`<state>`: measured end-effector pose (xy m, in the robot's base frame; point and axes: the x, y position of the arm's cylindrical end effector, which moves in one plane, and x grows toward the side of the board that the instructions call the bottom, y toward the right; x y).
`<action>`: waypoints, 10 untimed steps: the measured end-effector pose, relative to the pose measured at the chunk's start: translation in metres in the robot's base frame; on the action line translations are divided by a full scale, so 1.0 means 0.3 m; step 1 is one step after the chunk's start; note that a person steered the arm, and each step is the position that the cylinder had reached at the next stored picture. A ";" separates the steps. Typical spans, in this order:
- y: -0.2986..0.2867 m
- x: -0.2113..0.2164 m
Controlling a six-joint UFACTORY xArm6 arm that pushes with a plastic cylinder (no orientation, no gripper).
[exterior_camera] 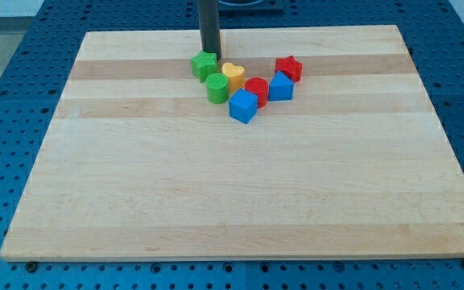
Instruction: Push the yellow hexagon towards the top left of the board
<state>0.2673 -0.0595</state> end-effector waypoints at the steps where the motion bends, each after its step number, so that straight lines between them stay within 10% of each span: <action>1: 0.068 0.005; 3: 0.208 -0.037; 10: -0.204 -0.055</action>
<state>0.2507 -0.1207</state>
